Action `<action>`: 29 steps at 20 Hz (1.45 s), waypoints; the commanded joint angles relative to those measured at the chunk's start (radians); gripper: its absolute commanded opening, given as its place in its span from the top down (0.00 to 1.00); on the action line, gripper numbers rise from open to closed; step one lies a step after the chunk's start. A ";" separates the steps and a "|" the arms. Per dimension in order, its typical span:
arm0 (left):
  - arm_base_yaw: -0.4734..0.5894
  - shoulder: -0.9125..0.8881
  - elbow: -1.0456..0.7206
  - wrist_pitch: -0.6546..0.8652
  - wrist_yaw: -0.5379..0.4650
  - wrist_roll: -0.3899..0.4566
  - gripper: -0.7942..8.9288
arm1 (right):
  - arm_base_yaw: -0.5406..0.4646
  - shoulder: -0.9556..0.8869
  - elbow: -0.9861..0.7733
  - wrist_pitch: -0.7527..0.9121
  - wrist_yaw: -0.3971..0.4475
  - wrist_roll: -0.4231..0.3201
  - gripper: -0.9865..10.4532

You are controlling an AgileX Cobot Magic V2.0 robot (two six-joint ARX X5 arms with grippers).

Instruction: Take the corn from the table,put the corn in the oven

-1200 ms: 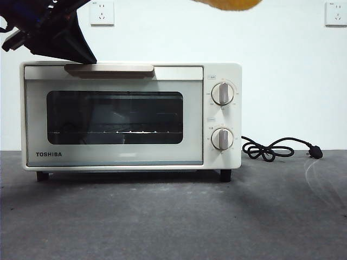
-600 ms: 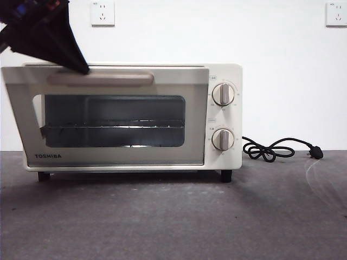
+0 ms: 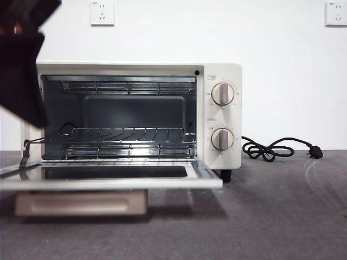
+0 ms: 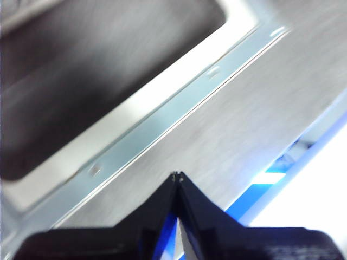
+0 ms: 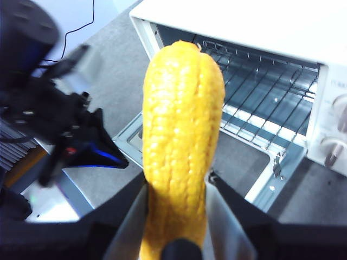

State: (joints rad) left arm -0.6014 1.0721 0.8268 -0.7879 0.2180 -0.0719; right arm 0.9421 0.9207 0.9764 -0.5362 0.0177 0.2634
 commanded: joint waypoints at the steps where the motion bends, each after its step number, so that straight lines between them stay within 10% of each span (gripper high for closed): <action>1: -0.026 -0.089 -0.001 0.053 -0.002 -0.033 0.92 | 0.001 0.021 0.003 0.042 -0.035 -0.043 0.92; 9: -0.042 -0.469 -0.001 0.157 -0.119 -0.085 0.92 | 0.048 0.192 0.003 0.310 -0.068 -0.198 0.92; 29: -0.042 -0.725 0.000 0.086 -0.221 -0.108 0.92 | 0.162 0.790 0.282 0.340 0.338 -0.864 0.92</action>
State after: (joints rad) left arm -0.6418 0.3492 0.8276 -0.7040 -0.0010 -0.1699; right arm 1.1023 1.6825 1.2461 -0.1944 0.3454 -0.5152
